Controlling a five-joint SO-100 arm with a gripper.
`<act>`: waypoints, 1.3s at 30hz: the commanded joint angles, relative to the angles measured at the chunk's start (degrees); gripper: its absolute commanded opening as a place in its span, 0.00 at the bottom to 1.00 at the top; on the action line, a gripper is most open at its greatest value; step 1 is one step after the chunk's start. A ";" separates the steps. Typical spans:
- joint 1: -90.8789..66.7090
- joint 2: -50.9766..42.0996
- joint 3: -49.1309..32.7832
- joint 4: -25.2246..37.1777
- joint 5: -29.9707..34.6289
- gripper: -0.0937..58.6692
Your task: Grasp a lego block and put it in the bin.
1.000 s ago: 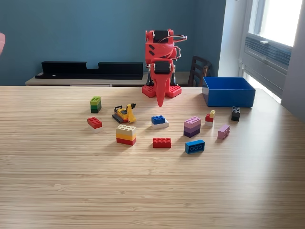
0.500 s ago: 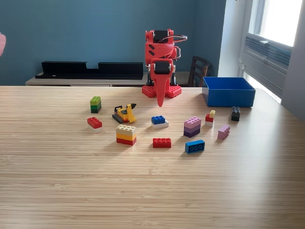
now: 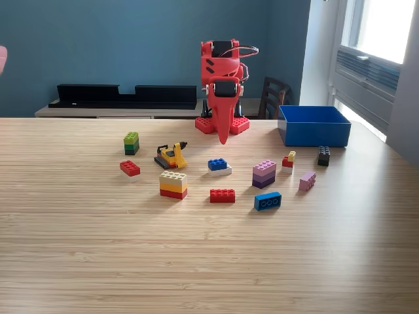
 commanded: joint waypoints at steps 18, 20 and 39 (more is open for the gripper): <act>-9.84 -61.44 -45.53 -5.63 -8.88 0.59; -10.11 -65.65 -47.81 -5.71 -8.00 0.55; -9.93 -102.22 -69.70 -5.71 -11.69 0.50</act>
